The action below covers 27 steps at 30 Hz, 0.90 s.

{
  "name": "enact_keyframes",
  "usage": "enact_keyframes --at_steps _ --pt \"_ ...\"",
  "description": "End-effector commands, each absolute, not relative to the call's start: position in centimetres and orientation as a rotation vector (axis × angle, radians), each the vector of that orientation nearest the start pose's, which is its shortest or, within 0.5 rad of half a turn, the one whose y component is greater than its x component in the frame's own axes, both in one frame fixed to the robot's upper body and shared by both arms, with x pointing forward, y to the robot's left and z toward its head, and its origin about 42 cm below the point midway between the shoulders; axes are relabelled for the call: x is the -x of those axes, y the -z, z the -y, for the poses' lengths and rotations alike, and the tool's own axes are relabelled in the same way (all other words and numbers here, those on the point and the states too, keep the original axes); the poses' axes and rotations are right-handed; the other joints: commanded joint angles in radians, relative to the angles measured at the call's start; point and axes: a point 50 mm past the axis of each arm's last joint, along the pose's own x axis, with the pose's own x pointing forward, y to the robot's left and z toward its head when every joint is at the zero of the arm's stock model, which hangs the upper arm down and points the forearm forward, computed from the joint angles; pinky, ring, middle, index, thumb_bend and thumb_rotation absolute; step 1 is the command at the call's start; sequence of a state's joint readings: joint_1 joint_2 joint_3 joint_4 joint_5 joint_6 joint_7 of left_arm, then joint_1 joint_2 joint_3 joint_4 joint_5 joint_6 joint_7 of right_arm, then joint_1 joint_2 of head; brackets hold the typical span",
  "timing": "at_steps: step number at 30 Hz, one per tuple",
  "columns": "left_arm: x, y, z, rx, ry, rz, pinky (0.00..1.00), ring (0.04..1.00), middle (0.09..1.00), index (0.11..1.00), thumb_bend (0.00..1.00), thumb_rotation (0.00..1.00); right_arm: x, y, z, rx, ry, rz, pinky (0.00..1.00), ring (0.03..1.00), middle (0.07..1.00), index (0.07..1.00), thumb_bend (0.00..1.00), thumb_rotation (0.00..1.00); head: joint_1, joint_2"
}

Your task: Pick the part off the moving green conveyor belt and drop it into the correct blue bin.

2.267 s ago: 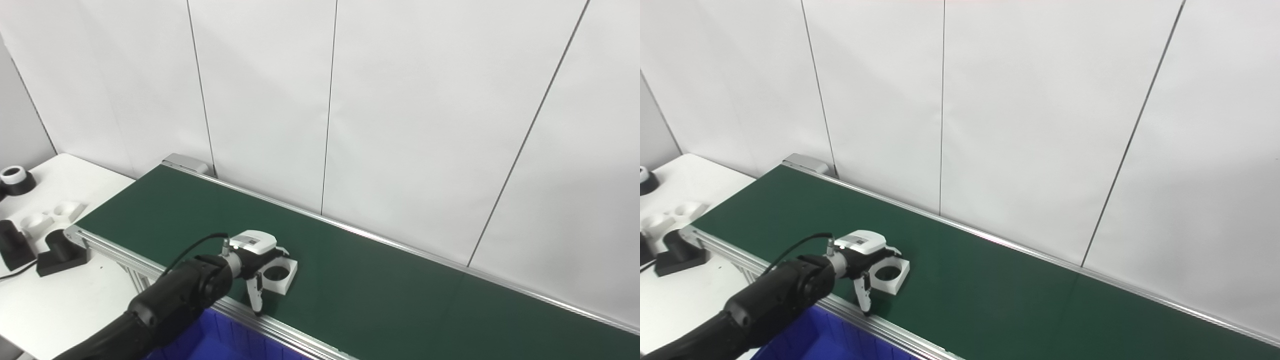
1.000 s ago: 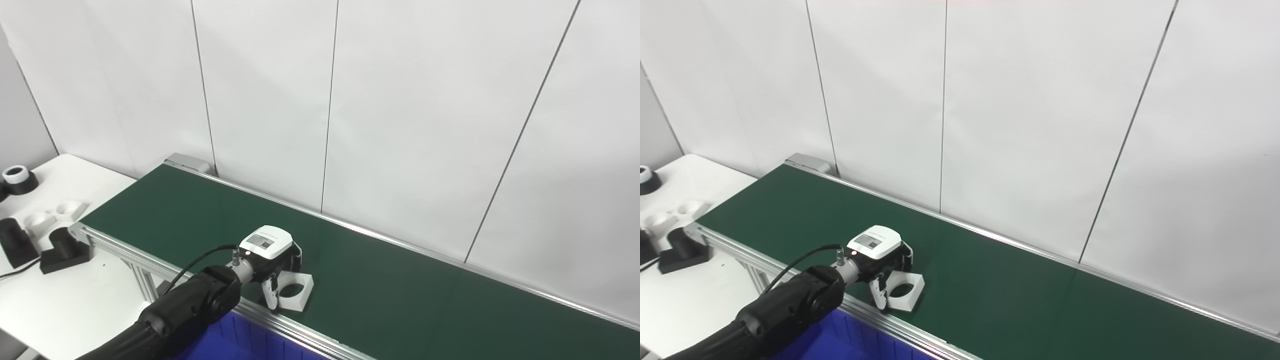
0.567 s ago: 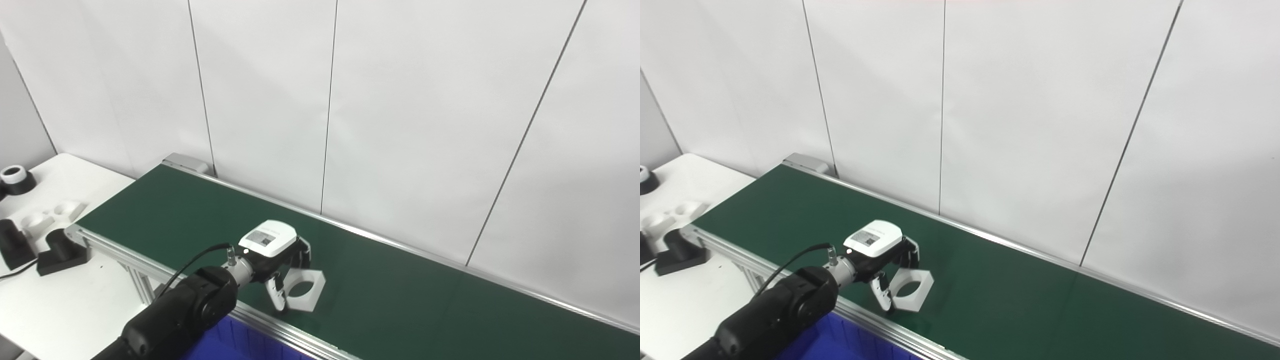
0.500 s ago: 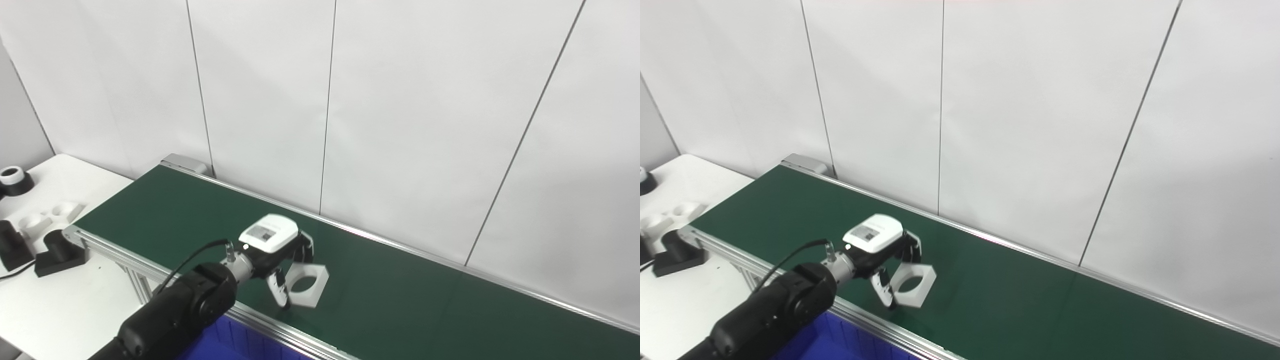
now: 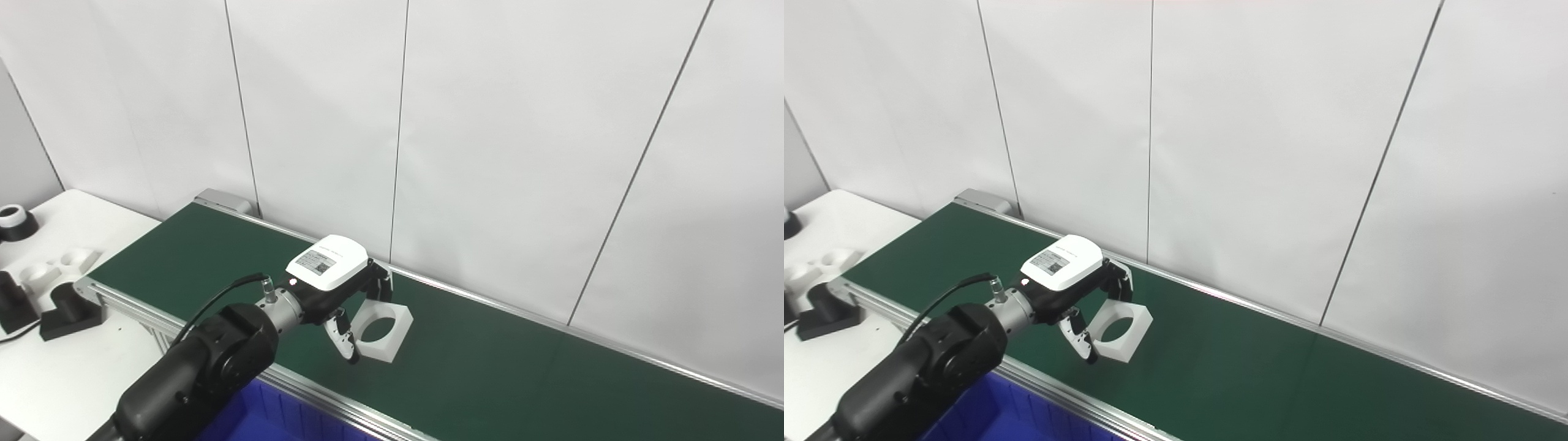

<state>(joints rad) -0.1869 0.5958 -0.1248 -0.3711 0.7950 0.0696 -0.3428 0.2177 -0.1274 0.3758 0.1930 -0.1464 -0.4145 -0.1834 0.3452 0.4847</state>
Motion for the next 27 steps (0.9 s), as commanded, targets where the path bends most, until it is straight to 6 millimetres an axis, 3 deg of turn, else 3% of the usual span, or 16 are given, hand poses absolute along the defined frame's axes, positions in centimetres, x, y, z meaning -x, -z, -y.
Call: enact_keyframes --at_steps 1,7,12,19,21,22,23,27 --pt "-30.6 -27.1 -30.4 -1.396 0.207 0.334 0.66 0.555 0.475 0.500 0.52 0.00 -18.1 -3.0 17.2 0.156 -0.214 0.116 0.68 0.761 0.807 0.885 0.57 0.61 -0.005 0.006" --pt "-28.9 -28.1 -30.0 -1.310 0.232 0.351 0.55 0.464 0.440 0.516 0.52 0.00 -18.1 -3.2 17.7 0.166 -0.215 0.121 0.68 0.757 0.803 0.884 0.58 0.62 -0.027 0.031" --pt "-27.2 -28.7 -29.8 -1.243 0.255 0.369 0.51 0.450 0.434 0.523 0.52 0.00 -18.1 -3.5 18.0 0.173 -0.212 0.130 0.67 0.747 0.796 0.873 0.59 0.63 -0.056 0.068" --pt "-25.6 -29.2 -30.0 -1.161 0.271 0.398 0.50 0.450 0.459 0.506 0.52 0.00 -18.3 -4.5 18.4 0.158 -0.208 0.161 0.69 0.751 0.795 0.871 0.59 0.61 -0.092 0.191" --pt "-25.3 -29.2 -30.1 -1.136 0.279 0.393 0.50 0.452 0.465 0.502 0.52 0.00 -18.3 -4.8 18.6 0.158 -0.205 0.169 0.70 0.754 0.796 0.871 0.58 0.60 -0.096 0.212" --pt "-25.1 -29.2 -30.1 -1.122 0.284 0.390 0.42 0.409 0.447 0.510 0.52 0.00 -18.3 -4.9 18.7 0.160 -0.203 0.173 0.69 0.752 0.798 0.865 0.59 0.61 -0.096 0.216" --pt "-24.9 -29.0 -30.2 -1.104 0.289 0.379 0.40 0.402 0.444 0.511 0.52 0.00 -18.3 -5.1 18.9 0.162 -0.203 0.178 0.69 0.752 0.798 0.864 0.59 0.61 -0.096 0.229" --pt "-24.1 -28.3 -30.3 -1.078 0.317 0.345 0.42 0.412 0.437 0.519 0.52 0.00 -18.4 -5.6 19.4 0.169 -0.203 0.192 0.69 0.748 0.798 0.856 0.61 0.63 -0.096 0.258"
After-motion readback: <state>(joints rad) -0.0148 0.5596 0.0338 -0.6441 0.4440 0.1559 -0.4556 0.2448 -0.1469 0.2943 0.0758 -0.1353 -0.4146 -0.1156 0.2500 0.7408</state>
